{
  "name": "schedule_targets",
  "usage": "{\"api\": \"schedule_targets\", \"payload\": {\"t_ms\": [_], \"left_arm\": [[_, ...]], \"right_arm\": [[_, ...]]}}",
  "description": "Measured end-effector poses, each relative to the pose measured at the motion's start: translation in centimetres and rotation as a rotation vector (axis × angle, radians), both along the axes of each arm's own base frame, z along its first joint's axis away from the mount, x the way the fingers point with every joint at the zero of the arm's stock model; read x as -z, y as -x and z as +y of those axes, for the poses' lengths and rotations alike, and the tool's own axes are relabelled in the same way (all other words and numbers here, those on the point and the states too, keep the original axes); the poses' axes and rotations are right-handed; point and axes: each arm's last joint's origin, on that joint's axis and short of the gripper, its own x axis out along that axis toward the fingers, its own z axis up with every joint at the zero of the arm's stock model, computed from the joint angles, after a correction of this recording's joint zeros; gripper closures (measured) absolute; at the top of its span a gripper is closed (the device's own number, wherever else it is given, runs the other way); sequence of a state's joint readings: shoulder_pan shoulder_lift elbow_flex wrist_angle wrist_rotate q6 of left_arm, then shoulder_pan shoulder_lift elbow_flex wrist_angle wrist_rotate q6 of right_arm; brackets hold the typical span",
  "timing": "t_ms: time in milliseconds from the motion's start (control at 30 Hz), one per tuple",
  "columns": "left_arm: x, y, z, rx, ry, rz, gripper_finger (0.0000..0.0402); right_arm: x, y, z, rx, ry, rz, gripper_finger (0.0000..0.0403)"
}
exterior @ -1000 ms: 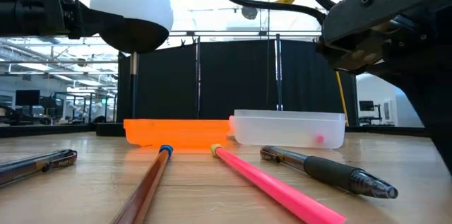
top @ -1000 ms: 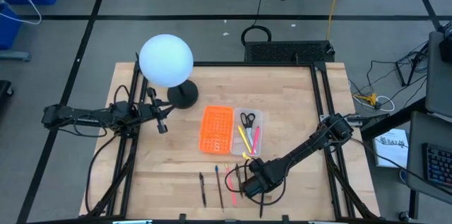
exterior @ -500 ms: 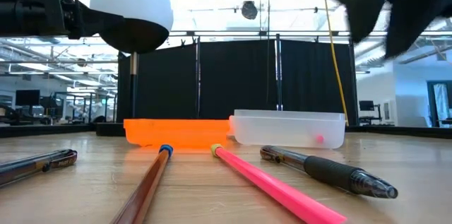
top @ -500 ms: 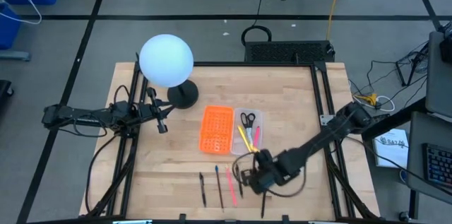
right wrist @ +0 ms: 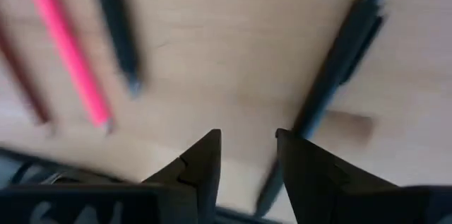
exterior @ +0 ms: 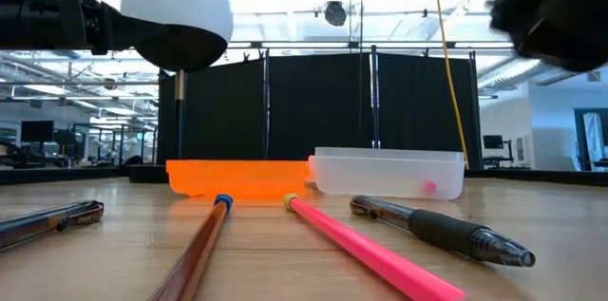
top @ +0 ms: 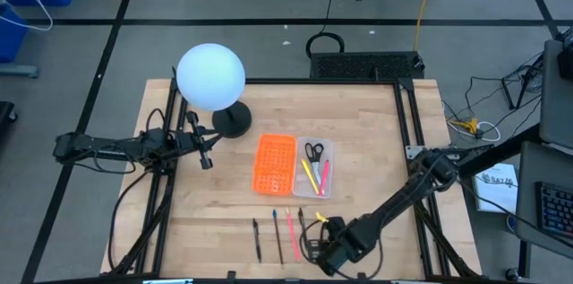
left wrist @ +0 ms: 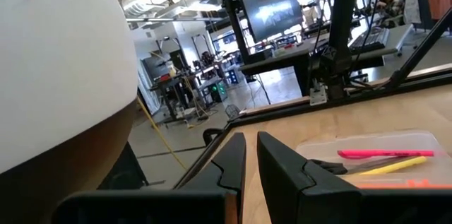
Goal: Pick & place school supplies into a supply box
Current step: Put the right black pen into the orange supply box
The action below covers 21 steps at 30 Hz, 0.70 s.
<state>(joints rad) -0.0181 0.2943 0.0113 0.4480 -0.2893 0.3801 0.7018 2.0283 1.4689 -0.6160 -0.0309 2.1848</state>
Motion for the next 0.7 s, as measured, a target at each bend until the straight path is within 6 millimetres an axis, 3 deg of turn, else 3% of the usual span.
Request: {"api": "schedule_targets", "payload": {"t_ms": [300,500,700], "left_arm": [[0.0,0.0,0.0,-0.001,-0.003,-0.001,0.0355],[0.0,0.0,0.0,-0.001,-0.003,0.000,0.0355],[0.0,0.0,0.0,0.000,-0.002,0.004,0.0355]], "right_arm": [[0.9,1.1,-0.7,-0.060,0.018,0.196,0.0271],[0.5,0.7,-1.0,-0.143,0.058,0.115,0.0271],[-1.9,-0.9,-1.5,-0.322,0.032,0.038,0.0284]]}}
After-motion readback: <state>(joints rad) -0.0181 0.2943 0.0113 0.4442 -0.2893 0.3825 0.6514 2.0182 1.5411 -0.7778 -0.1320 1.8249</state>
